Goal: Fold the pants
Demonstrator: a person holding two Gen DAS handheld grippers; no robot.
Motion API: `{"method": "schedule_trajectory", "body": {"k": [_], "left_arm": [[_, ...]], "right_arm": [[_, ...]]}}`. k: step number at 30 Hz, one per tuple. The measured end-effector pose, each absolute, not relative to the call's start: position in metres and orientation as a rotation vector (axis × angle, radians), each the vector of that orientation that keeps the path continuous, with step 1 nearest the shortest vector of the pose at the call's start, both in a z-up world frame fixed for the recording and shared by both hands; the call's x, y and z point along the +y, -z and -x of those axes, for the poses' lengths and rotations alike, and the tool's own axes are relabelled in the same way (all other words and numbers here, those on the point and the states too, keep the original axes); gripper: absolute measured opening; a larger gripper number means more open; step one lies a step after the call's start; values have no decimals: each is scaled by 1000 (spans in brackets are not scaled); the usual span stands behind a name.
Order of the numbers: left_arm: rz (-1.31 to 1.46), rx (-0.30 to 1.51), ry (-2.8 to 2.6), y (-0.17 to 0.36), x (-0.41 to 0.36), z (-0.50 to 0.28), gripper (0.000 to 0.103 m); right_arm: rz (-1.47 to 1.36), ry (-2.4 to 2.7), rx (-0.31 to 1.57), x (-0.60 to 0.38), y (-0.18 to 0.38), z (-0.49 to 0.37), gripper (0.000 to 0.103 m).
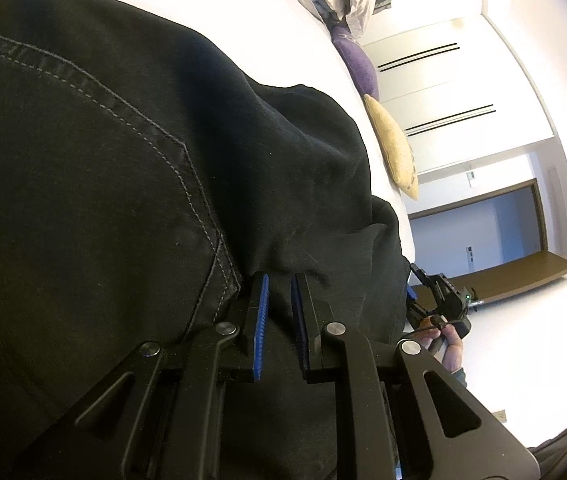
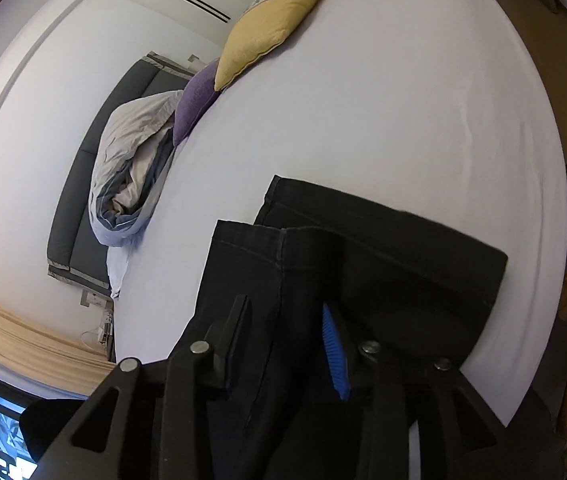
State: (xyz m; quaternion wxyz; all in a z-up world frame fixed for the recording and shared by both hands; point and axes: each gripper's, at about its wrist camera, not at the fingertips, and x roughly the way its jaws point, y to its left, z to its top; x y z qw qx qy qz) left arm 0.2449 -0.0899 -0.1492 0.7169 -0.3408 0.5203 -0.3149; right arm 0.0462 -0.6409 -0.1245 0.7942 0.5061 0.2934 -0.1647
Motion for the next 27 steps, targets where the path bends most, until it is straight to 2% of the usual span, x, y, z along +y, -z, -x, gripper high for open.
{"method": "schedule_trajectory", "body": {"k": [2,4,5,6,9,14,19,27], "left_arm": [[749,1151,696,149,-92,-243,14],[748,1152,695,147,-94,-242,14],[748,1153,694,146,-95,-242,14],[749,1154,694,146,-95,-241,14],[757,1162,687,145,-97,-241,14],[767,1161,678,144,-94,-244,14],[776,1157,681,144,-93,-244,14],[774,1173,670,143,-89,-248,14]], "right_arm": [[-1101,345,650,-647,125,-71,38],[-1082,332,669,-653,123,-86,31],[-1075,319,682,-656,124,-91,26],[-1083,304,689,-659,125,-93,7],[-1086,297,665,-662,119,-91,6],[-1081,343,511,-659,88,-50,6],[-1226,441,538,-667,143,-15,5],[-1179,480,460,-656,126,-1,5]]}}
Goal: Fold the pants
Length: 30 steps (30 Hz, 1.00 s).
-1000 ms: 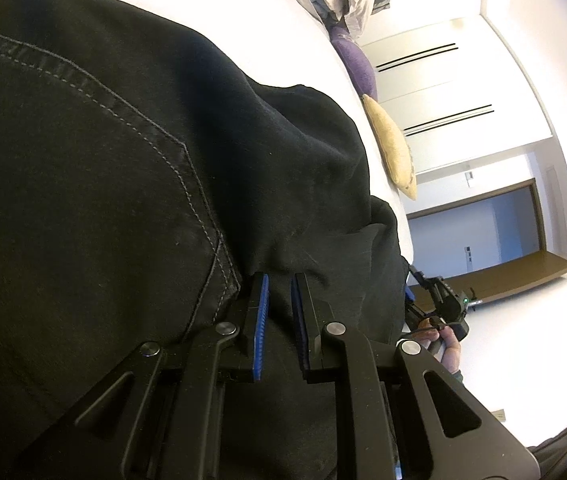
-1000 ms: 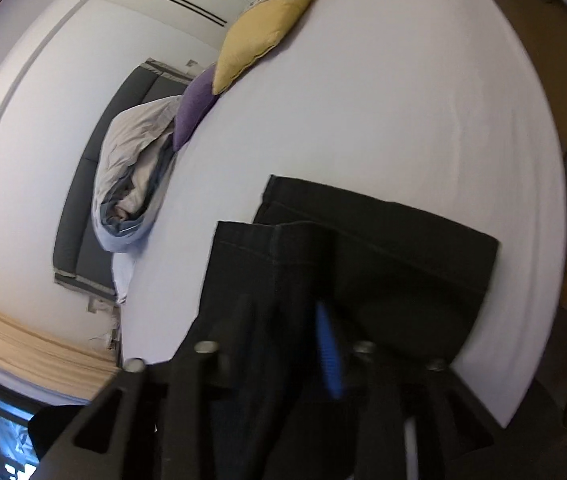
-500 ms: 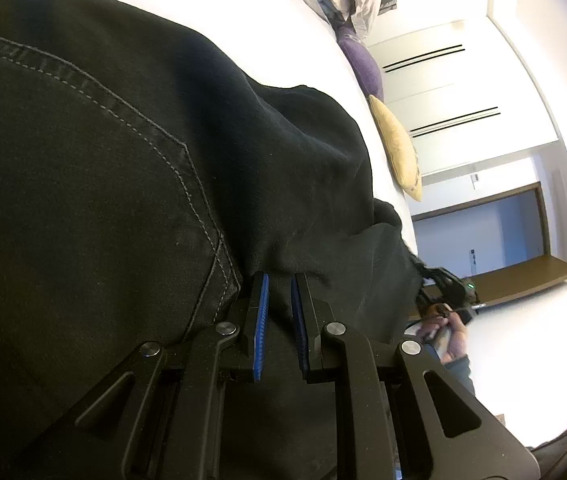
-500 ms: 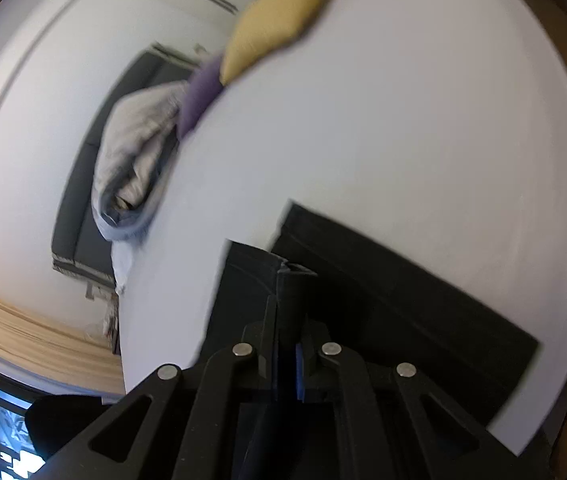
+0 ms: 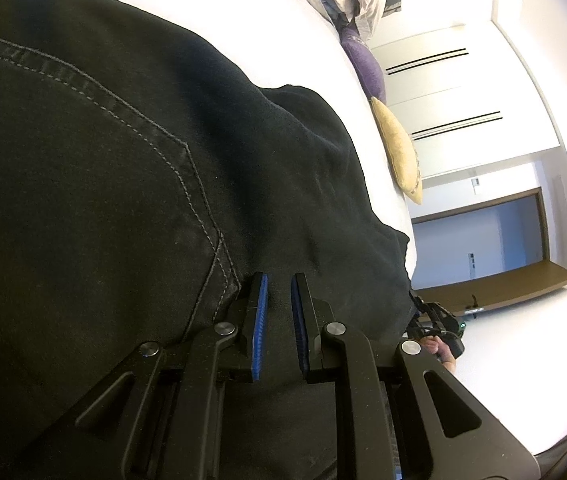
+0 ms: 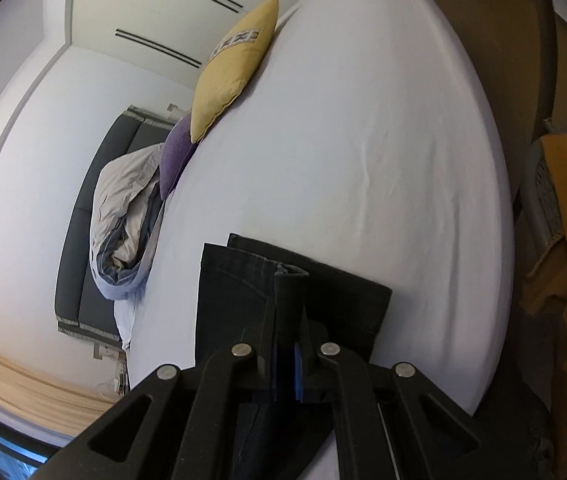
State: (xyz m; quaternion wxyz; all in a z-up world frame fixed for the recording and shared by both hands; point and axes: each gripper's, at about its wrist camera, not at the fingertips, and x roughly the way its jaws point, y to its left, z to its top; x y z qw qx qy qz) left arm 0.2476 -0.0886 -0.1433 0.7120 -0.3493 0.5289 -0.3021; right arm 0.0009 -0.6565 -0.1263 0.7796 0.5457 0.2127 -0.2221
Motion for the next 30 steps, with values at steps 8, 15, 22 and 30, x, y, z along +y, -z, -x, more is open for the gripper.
{"method": "schedule_trajectory", "body": {"k": [8,15,22,30], "left_arm": [[768,1160,684,142,-86,-248,14],[752,1153,688,136,-86,-244,14],[724,1154,667,128,-89,-241,15],[581,1038,764,58,-110,-270,81]], "right_arm": [[-1198,503,478,-658,141,3,5],[-1223,495,477,-661,152,4,5],[-1208,507,463,-660,148,8,4],[-1147,503,506,-661,154,-3,3]]}}
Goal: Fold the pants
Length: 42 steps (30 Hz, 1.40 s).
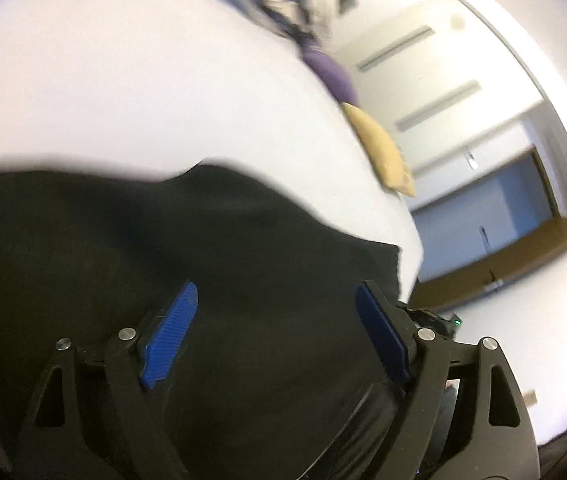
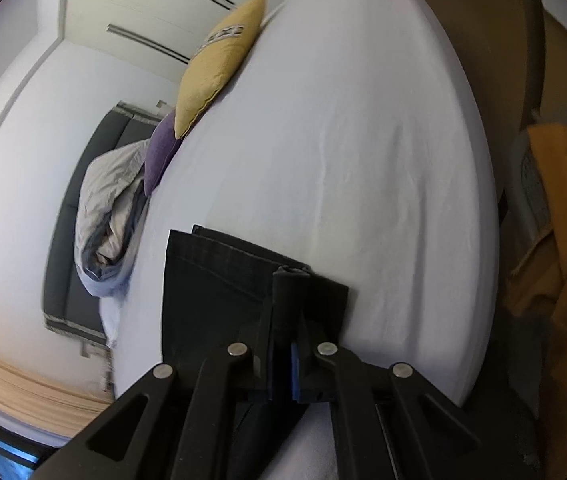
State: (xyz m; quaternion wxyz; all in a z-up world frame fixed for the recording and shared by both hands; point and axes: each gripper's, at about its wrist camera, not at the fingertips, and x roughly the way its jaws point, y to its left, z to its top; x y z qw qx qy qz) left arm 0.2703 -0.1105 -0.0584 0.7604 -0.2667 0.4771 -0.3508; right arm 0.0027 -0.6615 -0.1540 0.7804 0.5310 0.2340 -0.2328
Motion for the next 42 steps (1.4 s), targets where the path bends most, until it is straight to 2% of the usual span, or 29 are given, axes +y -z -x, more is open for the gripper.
{"method": "schedule_trajectory", "body": {"k": [4,5,6,8,9,10,11,12,17,21,24,28,32,36,39,42], "left_arm": [[373,1105,923,40,-163,-298,79],[312,1143,933,43,-178,-305,67],[263,1181,938,50,-191,-314,60],[181,1254,882,73,-206,-336,36],[166,1279,843,87,-204,-346,32],[163,1297,793,99,-200,-358,22],[179,1300,731,110,-192,-369,4],[226,1301,700,116,-183,-380,2],[218,1203,518,108,-165,-409,2],[259,1102,663,60,-177,-386,2],[197,1166,940,52,-224,-346,2],[-5,1276,1008,92,-291,-311,2],[259,1303,876,121,-270,-342,2],[216,1236,751,97,-271,-352,2],[162,1240,1004,72,-325,-324,2],[37,1291,1138,75,-381,-297,2]], "right_arm": [[-1171,483,494,-665,159,0,3],[-1171,482,494,-665,160,0,3],[-1170,481,494,-666,159,0,3],[-1176,477,492,-667,159,1,3],[-1180,474,491,-668,160,2,3],[-1182,472,490,-668,160,2,3],[-1182,470,490,-668,160,2,3],[-1182,470,490,-668,160,3,3],[-1169,476,491,-667,159,3,3],[-1165,477,491,-666,158,2,3],[-1160,480,491,-665,157,2,3],[-1171,474,487,-665,157,4,3],[-1180,462,476,-668,158,5,3],[-1157,463,476,-667,156,2,3],[-1162,456,472,-667,158,3,4],[-1169,450,468,-668,158,5,4]]}}
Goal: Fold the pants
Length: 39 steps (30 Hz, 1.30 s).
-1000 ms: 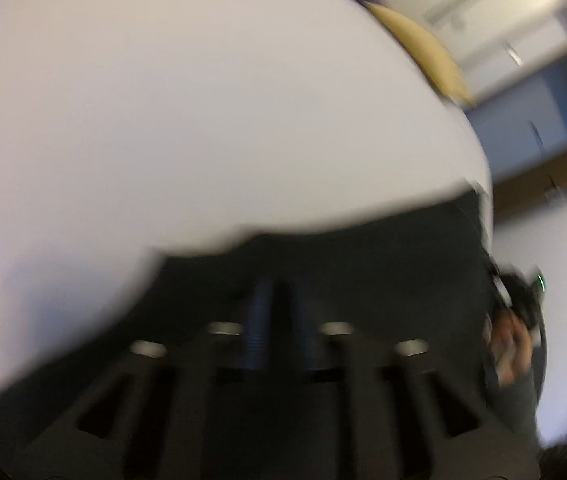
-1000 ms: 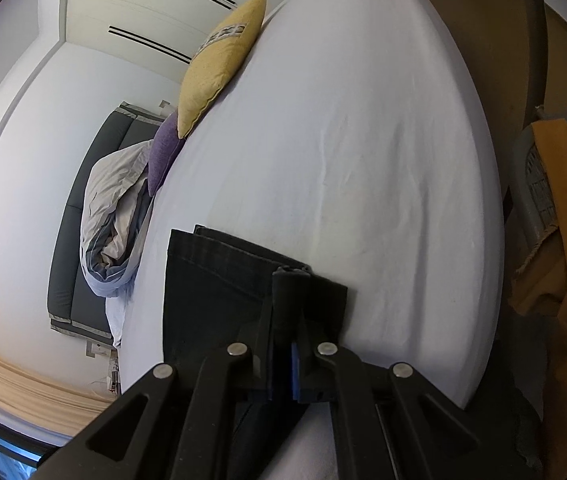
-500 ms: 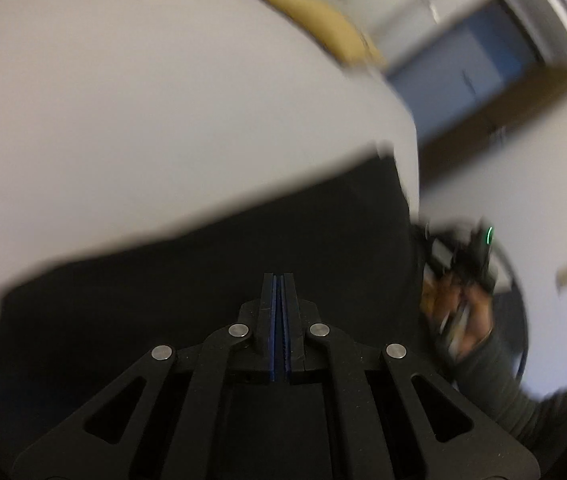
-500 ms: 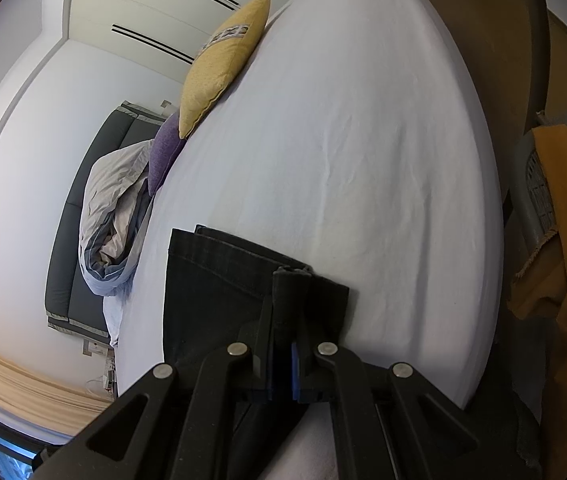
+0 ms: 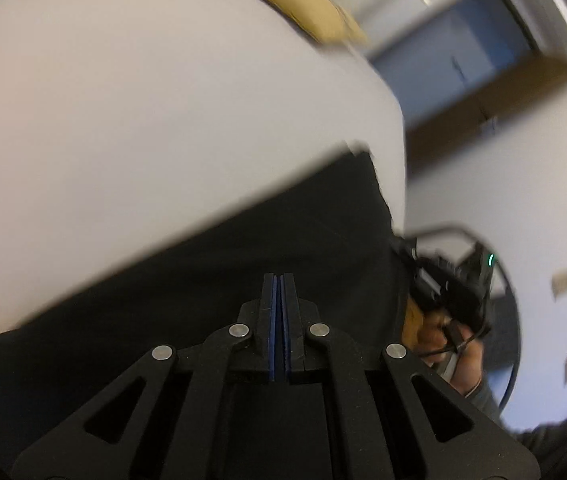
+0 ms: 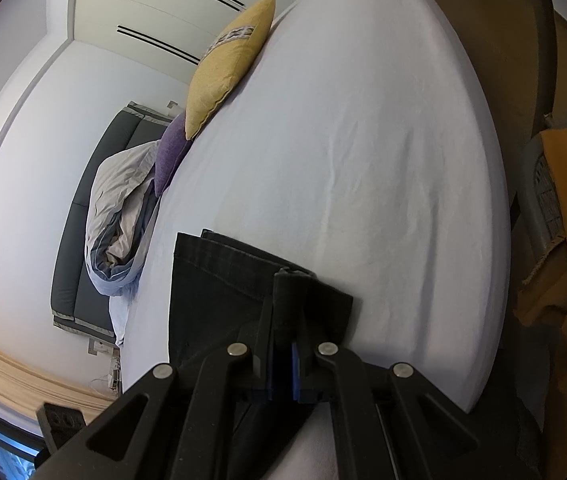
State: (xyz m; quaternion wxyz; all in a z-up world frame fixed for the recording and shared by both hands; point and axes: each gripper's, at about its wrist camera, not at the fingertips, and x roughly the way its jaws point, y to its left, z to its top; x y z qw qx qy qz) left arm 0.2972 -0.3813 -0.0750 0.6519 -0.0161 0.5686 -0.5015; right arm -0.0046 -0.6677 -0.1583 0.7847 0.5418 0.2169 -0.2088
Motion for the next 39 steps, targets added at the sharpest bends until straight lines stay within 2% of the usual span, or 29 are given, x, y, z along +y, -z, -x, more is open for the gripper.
{"method": "schedule_trajectory", "body": {"k": [2,4,9,12,15,18,21,23,29,32,34,37,38,39], "left_arm": [[-4,1318,1084,93,-410,-301,2],[103,1350,1022,111,-418,-323,2],[181,1256,791,100,-419,-373,2],[184,1181,861,67,-419,-358,2],[157,1209,1089,50,-439,-315,2],[-42,1247,1090,75,-468,-279,2],[75,1253,996,102,-450,-296,2],[138,1248,929,104,-444,-306,2],[42,1182,840,85,-448,-307,2],[62,1167,842,80,-431,-303,2],[64,1153,837,73,-410,-303,2],[68,1114,844,53,-379,-320,2],[70,1111,842,47,-366,-317,2],[81,1113,837,44,-353,-313,2]], "right_arm": [[-1175,443,465,-668,159,5,4],[-1176,437,464,-668,160,5,4],[-1185,428,455,-669,160,6,4],[-1186,429,452,-668,160,6,4],[-1180,431,452,-667,160,6,4],[-1180,430,452,-667,159,6,4],[-1190,425,449,-667,160,6,4],[-1192,424,449,-666,159,5,4],[-1208,429,446,-667,157,10,5],[-1141,460,475,-662,146,12,11],[-1144,462,489,-662,143,14,21],[-1154,508,513,-663,134,26,24],[-1121,592,534,-663,125,34,40],[-1085,682,516,-664,114,46,46]]}}
